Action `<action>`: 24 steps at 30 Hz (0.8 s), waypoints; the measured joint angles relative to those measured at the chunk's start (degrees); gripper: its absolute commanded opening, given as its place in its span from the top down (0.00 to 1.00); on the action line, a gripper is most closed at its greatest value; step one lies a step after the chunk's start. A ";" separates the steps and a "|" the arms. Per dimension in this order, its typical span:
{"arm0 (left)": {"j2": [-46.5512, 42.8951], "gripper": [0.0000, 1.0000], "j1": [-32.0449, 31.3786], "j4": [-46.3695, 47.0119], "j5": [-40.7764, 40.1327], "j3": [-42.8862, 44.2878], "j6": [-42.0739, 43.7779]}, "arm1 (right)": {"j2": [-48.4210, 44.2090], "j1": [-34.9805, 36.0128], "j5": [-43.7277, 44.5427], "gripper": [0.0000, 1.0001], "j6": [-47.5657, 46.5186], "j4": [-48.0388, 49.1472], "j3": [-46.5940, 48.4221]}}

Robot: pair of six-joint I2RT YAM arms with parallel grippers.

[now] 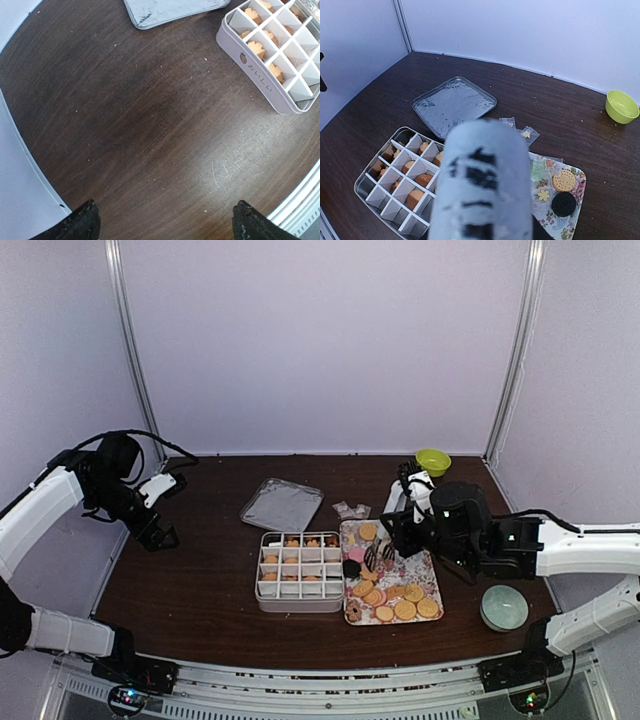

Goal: Pack the cookies
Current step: Pick up the fake cookies from the plate.

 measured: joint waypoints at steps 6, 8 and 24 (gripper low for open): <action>-0.02 0.06 0.00 -0.11 -0.02 0.02 0.00 | 4.28 -0.70 -0.55 0.65 0.26 4.11 0.07; -0.02 0.06 0.00 -0.15 -0.02 0.02 0.00 | 5.90 -0.90 -0.98 0.65 0.42 5.18 0.07; -0.17 0.08 -0.02 -0.22 0.07 0.15 -0.02 | 8.96 -1.16 -1.07 0.64 -0.33 8.22 -0.44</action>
